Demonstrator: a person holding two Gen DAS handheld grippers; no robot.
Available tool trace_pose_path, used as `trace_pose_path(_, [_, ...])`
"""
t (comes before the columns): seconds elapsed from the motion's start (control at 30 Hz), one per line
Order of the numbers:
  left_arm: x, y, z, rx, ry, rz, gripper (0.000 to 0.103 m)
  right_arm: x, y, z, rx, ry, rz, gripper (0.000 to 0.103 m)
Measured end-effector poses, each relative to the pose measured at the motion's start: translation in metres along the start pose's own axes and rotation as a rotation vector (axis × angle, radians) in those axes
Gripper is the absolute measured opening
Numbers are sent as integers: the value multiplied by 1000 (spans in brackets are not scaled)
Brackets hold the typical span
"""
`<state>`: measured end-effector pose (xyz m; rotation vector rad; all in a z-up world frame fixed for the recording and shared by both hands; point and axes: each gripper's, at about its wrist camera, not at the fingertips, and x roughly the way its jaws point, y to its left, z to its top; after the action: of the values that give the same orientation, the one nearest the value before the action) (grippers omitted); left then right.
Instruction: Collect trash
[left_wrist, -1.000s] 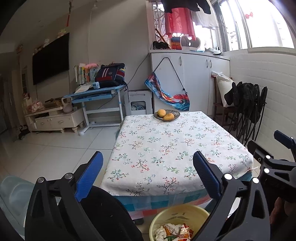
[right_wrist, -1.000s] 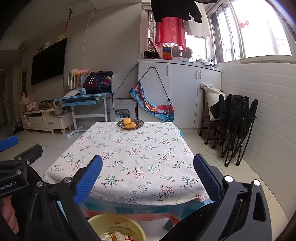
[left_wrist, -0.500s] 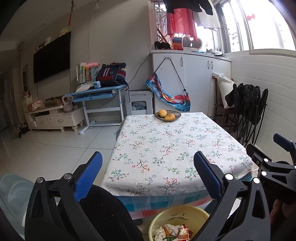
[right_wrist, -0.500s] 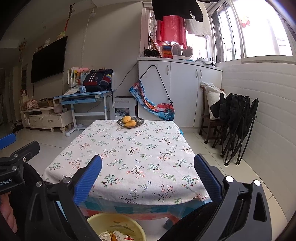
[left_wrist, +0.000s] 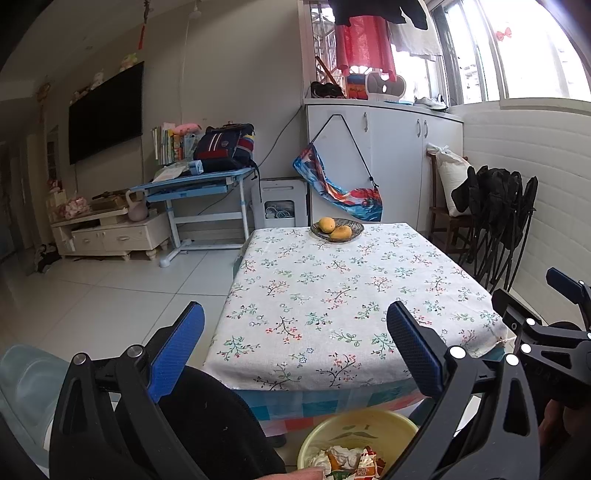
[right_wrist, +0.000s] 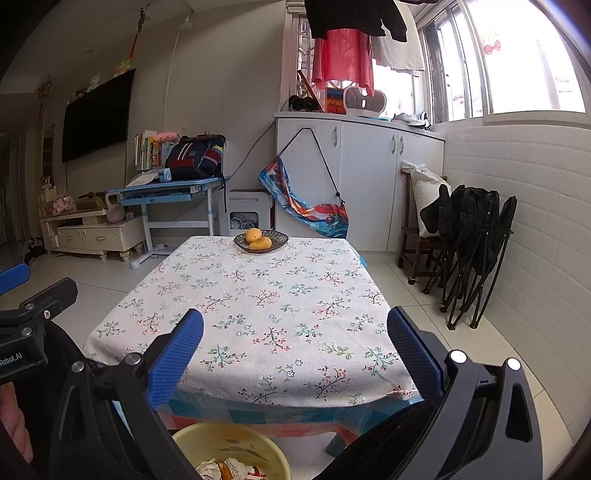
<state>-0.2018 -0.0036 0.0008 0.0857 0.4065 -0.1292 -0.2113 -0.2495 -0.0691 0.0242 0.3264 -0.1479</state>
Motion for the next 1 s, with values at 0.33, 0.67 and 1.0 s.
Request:
trace_pose_path(0.33, [1,0,0,0,0,4,96,1,-1,-1,-4,4,-1,95])
trace_pose_path(0.67, [1,0,-1,0,-1,6,96,1,-1,0,-4,5,-1,95])
trace_pose_path(1.0, [1,-1,-2,5,-8,20,96,3,-1,-1,-7,7,-1,95])
